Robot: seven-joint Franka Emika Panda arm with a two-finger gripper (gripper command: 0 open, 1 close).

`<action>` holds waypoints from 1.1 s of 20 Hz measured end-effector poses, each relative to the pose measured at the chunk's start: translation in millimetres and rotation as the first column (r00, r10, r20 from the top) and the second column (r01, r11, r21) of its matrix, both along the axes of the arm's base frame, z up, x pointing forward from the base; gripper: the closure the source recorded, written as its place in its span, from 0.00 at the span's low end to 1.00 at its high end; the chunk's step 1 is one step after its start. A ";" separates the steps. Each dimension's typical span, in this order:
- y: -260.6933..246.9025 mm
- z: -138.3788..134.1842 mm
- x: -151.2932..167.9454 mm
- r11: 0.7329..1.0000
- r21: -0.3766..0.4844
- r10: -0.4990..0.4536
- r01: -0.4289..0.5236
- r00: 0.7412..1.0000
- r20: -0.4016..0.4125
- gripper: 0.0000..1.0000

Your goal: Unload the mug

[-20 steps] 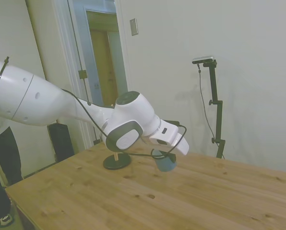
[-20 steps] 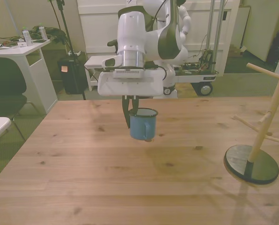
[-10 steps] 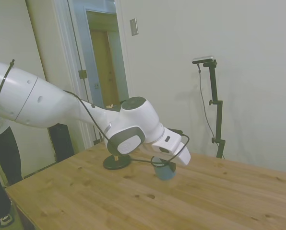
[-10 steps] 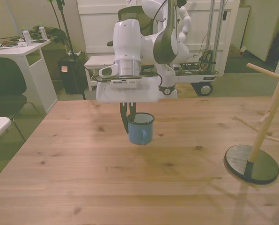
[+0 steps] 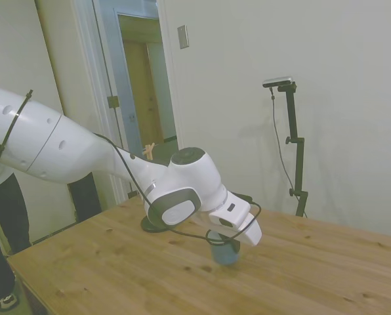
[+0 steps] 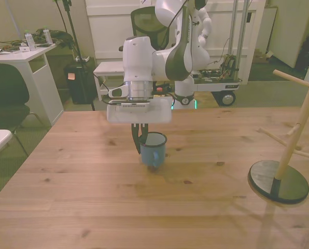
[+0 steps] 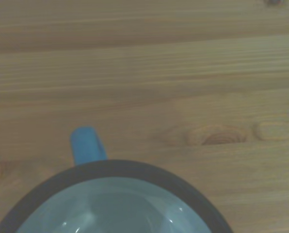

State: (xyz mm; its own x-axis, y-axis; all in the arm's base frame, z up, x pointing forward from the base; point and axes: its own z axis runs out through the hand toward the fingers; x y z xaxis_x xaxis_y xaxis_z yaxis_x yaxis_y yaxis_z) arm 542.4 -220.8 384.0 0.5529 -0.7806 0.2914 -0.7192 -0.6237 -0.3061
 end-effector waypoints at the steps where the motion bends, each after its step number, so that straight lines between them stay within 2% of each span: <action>1: -0.4 -1.2 -0.5 1.000 0.000 -0.001 0.001 1.000 -0.002 1.00; 16: -2.9 -19.7 -2.2 1.000 0.003 0.000 0.000 0.999 -0.040 1.00; 17: -2.8 -19.7 -2.2 1.000 0.003 0.000 0.000 0.999 -0.040 0.00; 22: -0.4 -19.6 -1.1 1.000 0.000 0.007 -0.007 0.999 -0.041 0.00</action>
State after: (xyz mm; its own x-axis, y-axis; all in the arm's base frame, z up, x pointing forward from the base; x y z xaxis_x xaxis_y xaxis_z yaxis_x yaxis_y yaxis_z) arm 541.3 -221.2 364.4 0.5697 -0.7767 0.2686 -0.7267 -0.6287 -0.2768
